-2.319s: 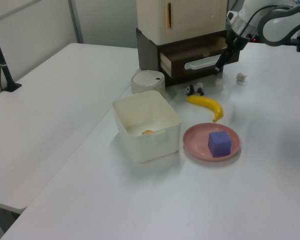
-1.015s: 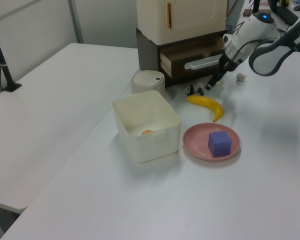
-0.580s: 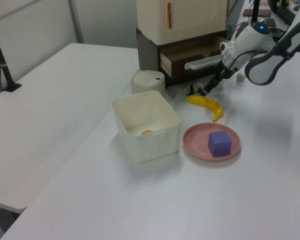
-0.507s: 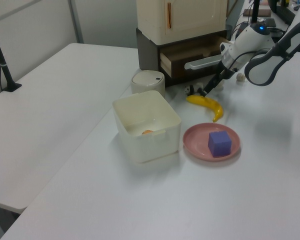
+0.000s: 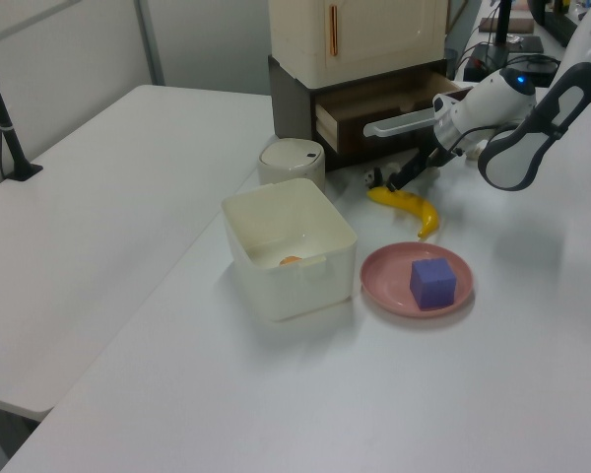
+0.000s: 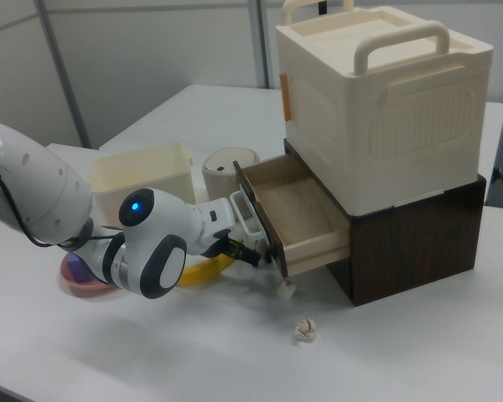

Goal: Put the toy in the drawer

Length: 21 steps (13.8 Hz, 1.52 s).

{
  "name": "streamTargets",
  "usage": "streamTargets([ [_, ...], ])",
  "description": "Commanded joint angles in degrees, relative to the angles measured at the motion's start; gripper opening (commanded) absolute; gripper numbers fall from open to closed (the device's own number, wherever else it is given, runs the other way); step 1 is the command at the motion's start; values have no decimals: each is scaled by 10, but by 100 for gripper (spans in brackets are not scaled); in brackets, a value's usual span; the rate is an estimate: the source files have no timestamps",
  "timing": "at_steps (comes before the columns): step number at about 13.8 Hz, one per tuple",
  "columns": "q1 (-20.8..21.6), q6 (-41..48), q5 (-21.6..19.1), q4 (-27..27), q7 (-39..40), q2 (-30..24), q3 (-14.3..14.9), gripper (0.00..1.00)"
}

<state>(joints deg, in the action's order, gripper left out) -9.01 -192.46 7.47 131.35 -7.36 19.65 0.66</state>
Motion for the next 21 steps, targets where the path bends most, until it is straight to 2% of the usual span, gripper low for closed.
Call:
streamTargets([
  [1, -2, -32, 12, -6, -13, 19, 4, 96],
  [7, 0, -67, 11, -12, -3, 40, 7, 94],
  [10, 0, -67, 11, -22, 20, 41, 17, 75],
  [14, 0, -67, 11, -22, 25, 41, 16, 31],
  [17, 1, -67, 11, -22, 25, 41, 16, 17],
  [19, 1, -67, 11, -22, 25, 40, 16, 15],
  [21, 1, -67, 11, -22, 24, 39, 16, 23],
])
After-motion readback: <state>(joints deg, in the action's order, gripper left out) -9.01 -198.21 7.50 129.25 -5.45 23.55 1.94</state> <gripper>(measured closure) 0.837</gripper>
